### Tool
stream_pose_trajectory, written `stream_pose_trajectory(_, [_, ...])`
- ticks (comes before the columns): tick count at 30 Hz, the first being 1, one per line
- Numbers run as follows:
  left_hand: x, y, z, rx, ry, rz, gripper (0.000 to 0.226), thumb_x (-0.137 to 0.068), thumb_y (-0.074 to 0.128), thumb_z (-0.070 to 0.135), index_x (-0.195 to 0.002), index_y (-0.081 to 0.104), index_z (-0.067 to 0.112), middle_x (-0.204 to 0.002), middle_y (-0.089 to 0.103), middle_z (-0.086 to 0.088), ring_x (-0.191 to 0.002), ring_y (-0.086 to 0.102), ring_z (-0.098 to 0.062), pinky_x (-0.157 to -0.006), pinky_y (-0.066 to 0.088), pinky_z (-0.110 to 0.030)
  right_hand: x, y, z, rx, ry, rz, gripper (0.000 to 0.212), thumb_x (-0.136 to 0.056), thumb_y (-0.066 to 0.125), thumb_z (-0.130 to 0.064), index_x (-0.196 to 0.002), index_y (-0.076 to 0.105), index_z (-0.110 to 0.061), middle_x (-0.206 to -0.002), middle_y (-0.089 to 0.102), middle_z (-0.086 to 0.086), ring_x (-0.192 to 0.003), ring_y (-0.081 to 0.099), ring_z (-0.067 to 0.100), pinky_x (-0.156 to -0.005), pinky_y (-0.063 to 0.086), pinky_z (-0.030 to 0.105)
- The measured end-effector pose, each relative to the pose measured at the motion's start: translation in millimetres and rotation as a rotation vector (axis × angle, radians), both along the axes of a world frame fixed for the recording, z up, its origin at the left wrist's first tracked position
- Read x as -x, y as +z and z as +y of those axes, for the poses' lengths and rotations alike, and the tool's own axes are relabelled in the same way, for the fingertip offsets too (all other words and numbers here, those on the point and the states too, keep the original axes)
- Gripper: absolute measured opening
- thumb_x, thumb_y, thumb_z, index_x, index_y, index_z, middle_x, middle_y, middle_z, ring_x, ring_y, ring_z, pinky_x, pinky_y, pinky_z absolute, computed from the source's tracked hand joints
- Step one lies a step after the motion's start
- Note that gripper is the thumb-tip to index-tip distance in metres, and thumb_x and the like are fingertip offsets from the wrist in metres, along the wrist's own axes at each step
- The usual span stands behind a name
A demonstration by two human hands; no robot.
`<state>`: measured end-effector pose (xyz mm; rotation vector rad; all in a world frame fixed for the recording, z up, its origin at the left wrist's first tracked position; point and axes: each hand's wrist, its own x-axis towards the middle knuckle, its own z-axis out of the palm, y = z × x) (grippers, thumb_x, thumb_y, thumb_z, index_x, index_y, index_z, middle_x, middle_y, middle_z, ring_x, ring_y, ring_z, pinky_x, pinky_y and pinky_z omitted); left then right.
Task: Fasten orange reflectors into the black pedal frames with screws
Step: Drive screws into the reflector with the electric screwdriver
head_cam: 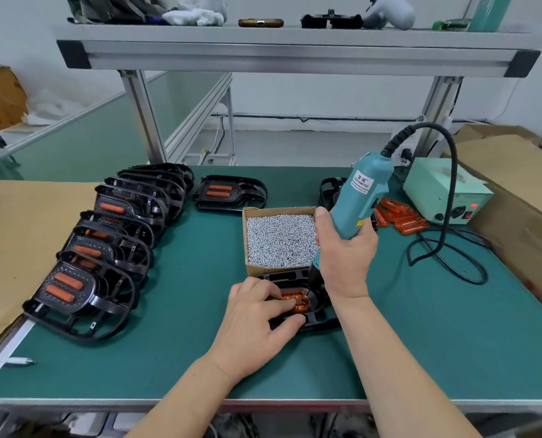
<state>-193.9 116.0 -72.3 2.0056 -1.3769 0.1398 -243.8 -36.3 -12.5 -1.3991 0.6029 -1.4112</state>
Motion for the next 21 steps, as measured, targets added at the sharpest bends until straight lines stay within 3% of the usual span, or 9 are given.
stream_pose_trajectory(4, [2,-2,1,-0.005,0.002,0.002,0.035,-0.085,0.058,0.055,-0.099,0.079,0.030,-0.090,0.062,0.011,-0.091,0.055,-0.016,-0.085,0.036,-0.032,1,-1,2,-0.024,0.015,0.007,0.027,-0.077,0.073,-0.037,-0.073,0.053,-0.019,-0.060,0.054,0.001,-0.055,0.051,0.020,-0.054,0.047,0.043])
stream_pose_trajectory(12, [0,-3,0,-0.011,0.001,0.031,0.035,-0.085,0.058,0.057,-0.101,0.078,0.033,-0.091,0.060,0.013,-0.093,0.052,-0.012,-0.087,0.034,-0.030,15,7,3,-0.071,0.098,-0.135,0.015,-0.081,0.075,-0.026,-0.075,0.062,-0.030,-0.058,0.055,0.000,-0.052,0.051,0.015,-0.056,0.049,0.026])
stream_pose_trajectory(21, [-2,-5,1,0.017,0.000,0.013,0.035,-0.085,0.058,0.056,-0.099,0.079,0.031,-0.090,0.060,0.013,-0.092,0.052,-0.011,-0.089,0.032,-0.029,23,19,8,0.024,0.234,-0.160,0.013,-0.084,0.073,-0.024,-0.074,0.065,-0.028,-0.057,0.055,-0.003,-0.053,0.050,0.016,-0.060,0.048,0.027])
